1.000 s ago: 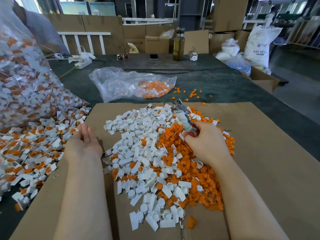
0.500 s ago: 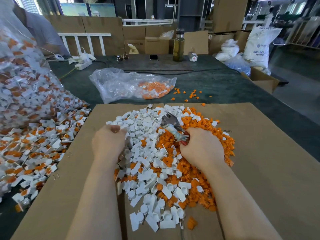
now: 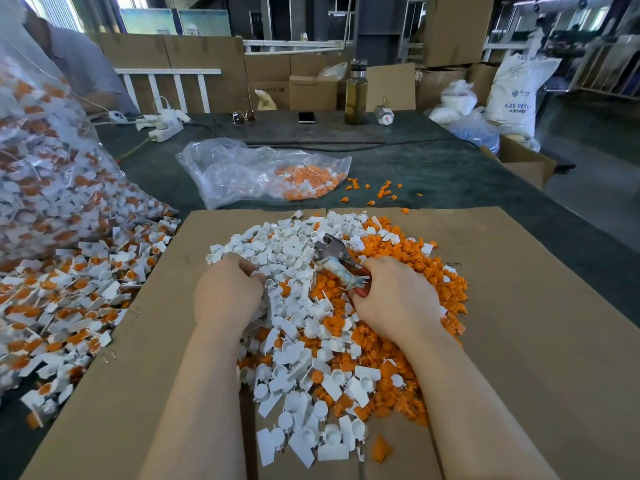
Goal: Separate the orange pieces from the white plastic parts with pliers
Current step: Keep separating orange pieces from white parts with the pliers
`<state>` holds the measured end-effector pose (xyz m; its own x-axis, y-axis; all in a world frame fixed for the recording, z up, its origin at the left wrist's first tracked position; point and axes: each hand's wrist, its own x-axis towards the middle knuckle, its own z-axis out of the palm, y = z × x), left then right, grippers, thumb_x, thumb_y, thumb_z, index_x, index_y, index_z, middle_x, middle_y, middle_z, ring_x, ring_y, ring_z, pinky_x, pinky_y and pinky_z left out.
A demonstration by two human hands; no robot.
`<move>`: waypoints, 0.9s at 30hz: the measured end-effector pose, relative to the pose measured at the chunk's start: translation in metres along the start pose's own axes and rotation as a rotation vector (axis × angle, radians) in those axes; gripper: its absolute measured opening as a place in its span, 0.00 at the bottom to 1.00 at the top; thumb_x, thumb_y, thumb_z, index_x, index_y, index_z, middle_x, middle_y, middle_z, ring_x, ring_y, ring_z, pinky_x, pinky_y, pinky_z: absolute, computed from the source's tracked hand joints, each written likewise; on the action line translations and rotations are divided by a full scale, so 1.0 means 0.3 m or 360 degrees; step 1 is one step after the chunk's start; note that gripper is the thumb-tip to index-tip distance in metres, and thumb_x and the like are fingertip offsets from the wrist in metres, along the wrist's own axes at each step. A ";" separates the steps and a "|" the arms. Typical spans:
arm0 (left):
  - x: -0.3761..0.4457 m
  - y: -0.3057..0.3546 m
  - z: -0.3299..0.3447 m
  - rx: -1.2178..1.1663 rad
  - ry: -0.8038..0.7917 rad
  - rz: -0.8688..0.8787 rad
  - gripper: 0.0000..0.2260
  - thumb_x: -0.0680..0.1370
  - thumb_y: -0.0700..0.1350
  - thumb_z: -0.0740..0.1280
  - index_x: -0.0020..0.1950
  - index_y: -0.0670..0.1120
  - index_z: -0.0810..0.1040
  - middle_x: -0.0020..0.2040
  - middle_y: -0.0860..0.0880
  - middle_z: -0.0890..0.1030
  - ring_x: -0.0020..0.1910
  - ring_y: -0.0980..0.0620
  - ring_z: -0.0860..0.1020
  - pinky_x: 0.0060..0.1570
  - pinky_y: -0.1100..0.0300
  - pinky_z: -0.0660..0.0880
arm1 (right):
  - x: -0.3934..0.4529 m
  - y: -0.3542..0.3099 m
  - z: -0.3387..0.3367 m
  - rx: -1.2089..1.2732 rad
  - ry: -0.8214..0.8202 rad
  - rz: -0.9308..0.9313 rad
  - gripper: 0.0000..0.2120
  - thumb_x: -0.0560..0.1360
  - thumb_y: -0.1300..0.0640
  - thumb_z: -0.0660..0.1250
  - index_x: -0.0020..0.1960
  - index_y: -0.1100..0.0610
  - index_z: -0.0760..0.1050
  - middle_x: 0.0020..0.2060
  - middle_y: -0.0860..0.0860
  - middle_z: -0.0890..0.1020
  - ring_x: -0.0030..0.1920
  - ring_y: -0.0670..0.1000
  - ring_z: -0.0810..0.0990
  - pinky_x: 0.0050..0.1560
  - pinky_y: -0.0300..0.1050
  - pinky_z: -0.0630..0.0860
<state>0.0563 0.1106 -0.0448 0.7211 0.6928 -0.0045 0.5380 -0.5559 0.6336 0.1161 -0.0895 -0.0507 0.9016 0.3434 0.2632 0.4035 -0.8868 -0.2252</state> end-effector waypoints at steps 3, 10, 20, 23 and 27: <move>-0.001 -0.001 -0.002 -0.0197 -0.0031 -0.0022 0.04 0.78 0.48 0.70 0.50 0.49 0.79 0.46 0.51 0.82 0.46 0.48 0.78 0.42 0.56 0.74 | 0.003 -0.001 -0.003 -0.0037 -0.0053 -0.0013 0.15 0.74 0.43 0.66 0.57 0.48 0.75 0.47 0.44 0.77 0.42 0.48 0.74 0.26 0.39 0.61; -0.005 0.002 -0.012 -0.0672 0.0032 -0.0026 0.14 0.74 0.51 0.76 0.57 0.49 0.83 0.43 0.55 0.81 0.39 0.53 0.79 0.38 0.57 0.77 | -0.001 -0.005 0.001 -0.0013 -0.0012 0.0002 0.11 0.74 0.45 0.67 0.53 0.49 0.75 0.45 0.45 0.76 0.39 0.48 0.73 0.28 0.40 0.63; -0.047 0.054 -0.014 -0.1016 0.0114 0.0039 0.07 0.75 0.58 0.73 0.40 0.57 0.81 0.29 0.64 0.80 0.29 0.67 0.78 0.33 0.62 0.69 | -0.004 -0.004 0.002 0.0053 0.0065 -0.0004 0.05 0.73 0.48 0.67 0.46 0.48 0.73 0.37 0.43 0.74 0.34 0.46 0.71 0.26 0.39 0.62; -0.060 0.073 -0.006 -0.1075 0.0115 0.0083 0.10 0.74 0.58 0.73 0.37 0.54 0.82 0.29 0.60 0.81 0.28 0.62 0.79 0.35 0.60 0.73 | 0.001 0.000 -0.001 0.0202 0.0104 0.0047 0.06 0.73 0.47 0.66 0.45 0.48 0.72 0.34 0.43 0.75 0.33 0.46 0.73 0.27 0.40 0.68; -0.094 0.115 0.012 -0.1294 -0.0036 0.0142 0.06 0.74 0.50 0.75 0.42 0.48 0.85 0.35 0.54 0.85 0.37 0.54 0.85 0.41 0.61 0.80 | 0.009 0.005 -0.015 0.0585 0.0172 0.0060 0.05 0.74 0.48 0.66 0.45 0.48 0.71 0.35 0.43 0.76 0.34 0.44 0.75 0.29 0.41 0.68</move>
<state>0.0562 0.0703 -0.0258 0.7598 0.6472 0.0623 -0.0002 -0.0957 0.9954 0.1185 -0.0913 -0.0460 0.9032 0.2604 0.3413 0.4169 -0.7214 -0.5530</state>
